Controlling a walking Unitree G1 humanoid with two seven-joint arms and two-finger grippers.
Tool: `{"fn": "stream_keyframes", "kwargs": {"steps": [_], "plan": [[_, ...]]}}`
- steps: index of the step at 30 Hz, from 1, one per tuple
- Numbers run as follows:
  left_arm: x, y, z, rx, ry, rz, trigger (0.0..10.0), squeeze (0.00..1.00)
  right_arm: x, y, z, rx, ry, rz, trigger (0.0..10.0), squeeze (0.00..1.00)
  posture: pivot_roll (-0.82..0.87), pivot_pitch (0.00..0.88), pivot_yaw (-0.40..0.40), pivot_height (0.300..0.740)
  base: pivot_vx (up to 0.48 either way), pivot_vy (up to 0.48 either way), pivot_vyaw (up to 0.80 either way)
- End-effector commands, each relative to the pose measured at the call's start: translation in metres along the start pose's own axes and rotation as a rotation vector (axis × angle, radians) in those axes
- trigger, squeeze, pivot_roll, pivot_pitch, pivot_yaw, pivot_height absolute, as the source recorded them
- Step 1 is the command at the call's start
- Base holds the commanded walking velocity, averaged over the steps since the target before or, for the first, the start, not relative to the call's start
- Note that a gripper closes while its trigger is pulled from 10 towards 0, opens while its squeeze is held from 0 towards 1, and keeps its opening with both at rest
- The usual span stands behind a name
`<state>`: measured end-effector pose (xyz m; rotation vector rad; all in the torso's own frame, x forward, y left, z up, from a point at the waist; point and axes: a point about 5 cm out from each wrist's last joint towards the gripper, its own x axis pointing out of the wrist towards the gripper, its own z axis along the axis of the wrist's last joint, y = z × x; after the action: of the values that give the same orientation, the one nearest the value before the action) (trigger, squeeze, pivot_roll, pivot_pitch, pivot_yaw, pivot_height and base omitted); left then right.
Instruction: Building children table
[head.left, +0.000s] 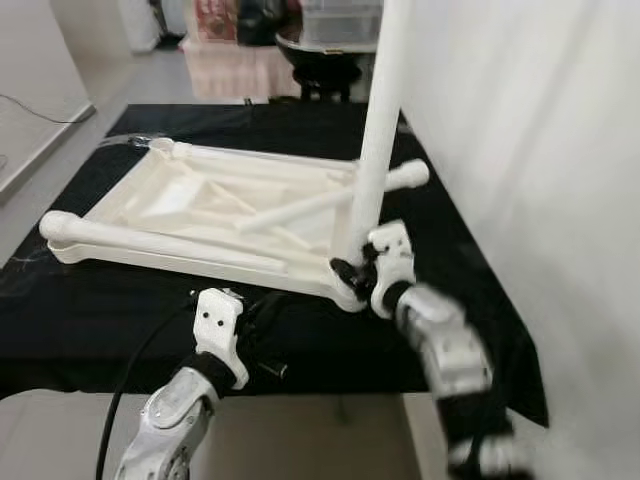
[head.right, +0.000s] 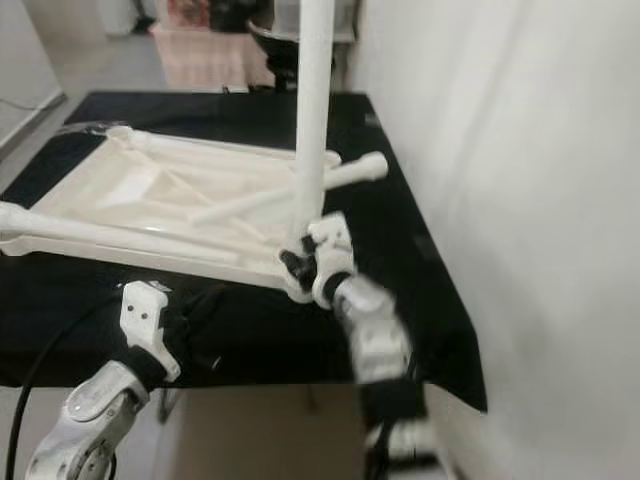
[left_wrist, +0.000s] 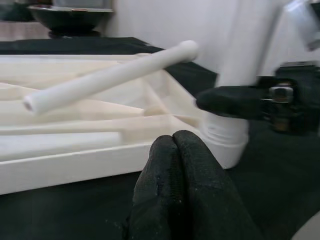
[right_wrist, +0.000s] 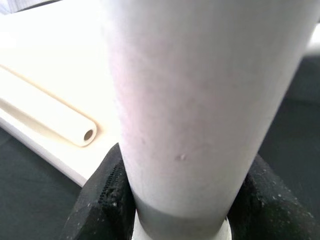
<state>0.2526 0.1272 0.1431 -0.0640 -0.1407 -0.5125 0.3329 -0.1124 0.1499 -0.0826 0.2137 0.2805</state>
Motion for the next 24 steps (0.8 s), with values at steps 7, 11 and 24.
{"fn": "stream_keyframes", "kwargs": {"steps": [7,11,24], "plan": [[0.0,-0.002,-0.003,0.011,0.024,-0.033,10.0,0.0,0.006,-0.014,-0.015,-0.008,0.103,-0.072,0.0,0.0,0.02,0.09,-0.023,0.74,0.0,0.0,0.0],[0.0,-0.003,-0.002,0.01,0.015,-0.01,10.0,0.0,0.007,-0.001,-0.003,-0.034,0.076,0.039,10.0,0.31,0.02,0.084,-0.034,0.74,0.0,0.0,0.0],[0.002,-0.007,-0.003,-0.003,0.01,-0.021,10.0,0.0,0.008,-0.004,0.052,-0.172,-0.122,0.584,10.0,0.0,0.03,0.084,-0.042,0.74,0.0,0.0,0.0]]}}
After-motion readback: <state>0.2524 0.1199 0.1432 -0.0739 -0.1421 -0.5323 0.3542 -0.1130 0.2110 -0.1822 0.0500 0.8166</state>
